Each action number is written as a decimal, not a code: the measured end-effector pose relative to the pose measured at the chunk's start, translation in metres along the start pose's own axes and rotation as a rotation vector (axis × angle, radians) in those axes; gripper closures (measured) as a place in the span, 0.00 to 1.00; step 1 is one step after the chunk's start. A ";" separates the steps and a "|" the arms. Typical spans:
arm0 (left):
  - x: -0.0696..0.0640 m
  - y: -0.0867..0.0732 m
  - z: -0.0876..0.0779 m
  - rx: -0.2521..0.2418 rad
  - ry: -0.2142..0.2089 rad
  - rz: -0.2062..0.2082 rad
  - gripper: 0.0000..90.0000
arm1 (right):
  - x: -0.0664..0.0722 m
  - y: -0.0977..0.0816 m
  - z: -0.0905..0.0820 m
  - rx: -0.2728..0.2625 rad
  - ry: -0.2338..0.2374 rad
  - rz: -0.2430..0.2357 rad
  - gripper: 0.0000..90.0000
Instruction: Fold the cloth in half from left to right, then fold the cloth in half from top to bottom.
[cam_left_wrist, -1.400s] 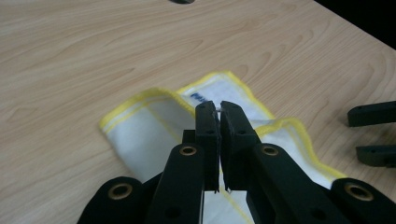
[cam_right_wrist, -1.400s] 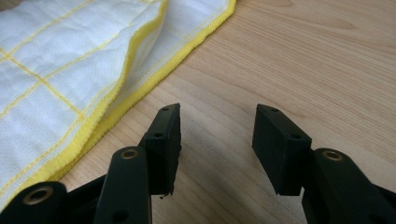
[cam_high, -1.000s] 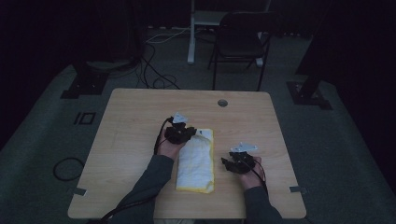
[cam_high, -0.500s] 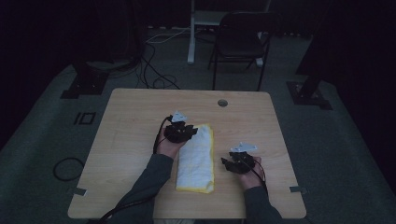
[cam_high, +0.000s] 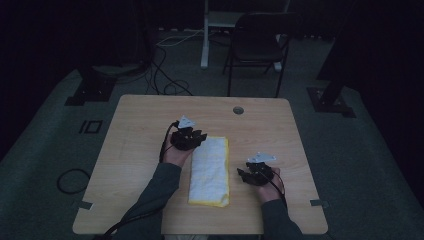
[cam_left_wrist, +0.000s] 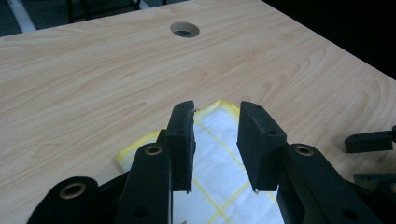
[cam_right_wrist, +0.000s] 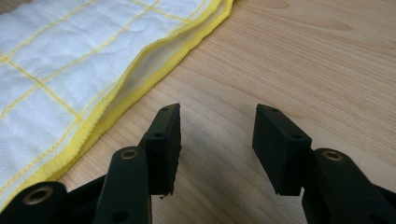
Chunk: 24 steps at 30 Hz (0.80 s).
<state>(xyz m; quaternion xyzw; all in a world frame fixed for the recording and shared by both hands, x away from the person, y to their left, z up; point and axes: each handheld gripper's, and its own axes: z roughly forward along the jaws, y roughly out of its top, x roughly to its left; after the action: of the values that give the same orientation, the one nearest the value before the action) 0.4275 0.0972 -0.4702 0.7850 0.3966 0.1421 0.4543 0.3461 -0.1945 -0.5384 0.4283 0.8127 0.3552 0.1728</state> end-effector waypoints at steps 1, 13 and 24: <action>0.003 -0.001 -0.002 -0.004 0.004 -0.006 0.74 | 0.000 0.000 0.000 0.000 0.000 -0.001 0.57; 0.022 -0.015 -0.004 0.020 0.044 -0.041 0.71 | 0.000 0.003 0.000 -0.010 0.003 -0.005 0.57; 0.043 -0.035 0.000 0.061 0.095 -0.089 0.69 | 0.006 0.021 -0.002 -0.053 0.006 -0.019 0.57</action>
<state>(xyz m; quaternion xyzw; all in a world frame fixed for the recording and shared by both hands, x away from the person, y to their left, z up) 0.4379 0.1391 -0.5047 0.7724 0.4563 0.1471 0.4167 0.3535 -0.1830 -0.5216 0.4146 0.8075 0.3765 0.1850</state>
